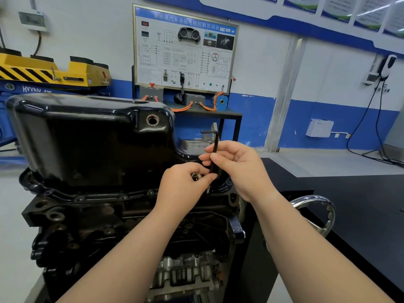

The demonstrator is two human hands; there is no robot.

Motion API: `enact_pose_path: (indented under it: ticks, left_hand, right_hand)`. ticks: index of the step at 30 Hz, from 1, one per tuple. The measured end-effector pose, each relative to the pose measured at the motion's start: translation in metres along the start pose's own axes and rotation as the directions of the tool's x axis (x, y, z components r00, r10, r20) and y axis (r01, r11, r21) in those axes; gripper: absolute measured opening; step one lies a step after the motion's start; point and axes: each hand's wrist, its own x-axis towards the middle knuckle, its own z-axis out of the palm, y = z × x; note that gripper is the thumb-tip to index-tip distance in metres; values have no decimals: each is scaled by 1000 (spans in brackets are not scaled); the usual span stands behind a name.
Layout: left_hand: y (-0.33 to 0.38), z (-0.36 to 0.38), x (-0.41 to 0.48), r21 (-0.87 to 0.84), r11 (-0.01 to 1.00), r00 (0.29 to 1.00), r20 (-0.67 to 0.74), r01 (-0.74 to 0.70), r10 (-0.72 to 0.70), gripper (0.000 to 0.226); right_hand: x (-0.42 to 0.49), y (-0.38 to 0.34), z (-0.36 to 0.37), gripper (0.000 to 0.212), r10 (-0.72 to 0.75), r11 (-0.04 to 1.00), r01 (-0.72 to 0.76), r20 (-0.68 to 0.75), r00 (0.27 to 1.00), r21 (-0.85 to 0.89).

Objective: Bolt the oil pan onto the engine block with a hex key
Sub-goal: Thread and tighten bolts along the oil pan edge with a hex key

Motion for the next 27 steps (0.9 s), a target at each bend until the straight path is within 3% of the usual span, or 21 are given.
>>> enact_pose_path:
  ticks: [7,15,27]
  left_hand:
    - [1,0,0,-5,1000,1000,4,29,-29,7]
    - [2,0,-1,-12,1000,1000,-4,22,-22,19]
    - [0,1,-1,-9,1000,1000,1,-3,3,19]
  right_hand:
    - [1,1,0,23,-14,1000,14,-31,999,-9]
    - [3,3,3,39,-30,999,30,-49,998,-12]
    - [3,4,4,17,-46,995,43,-37,998,-95]
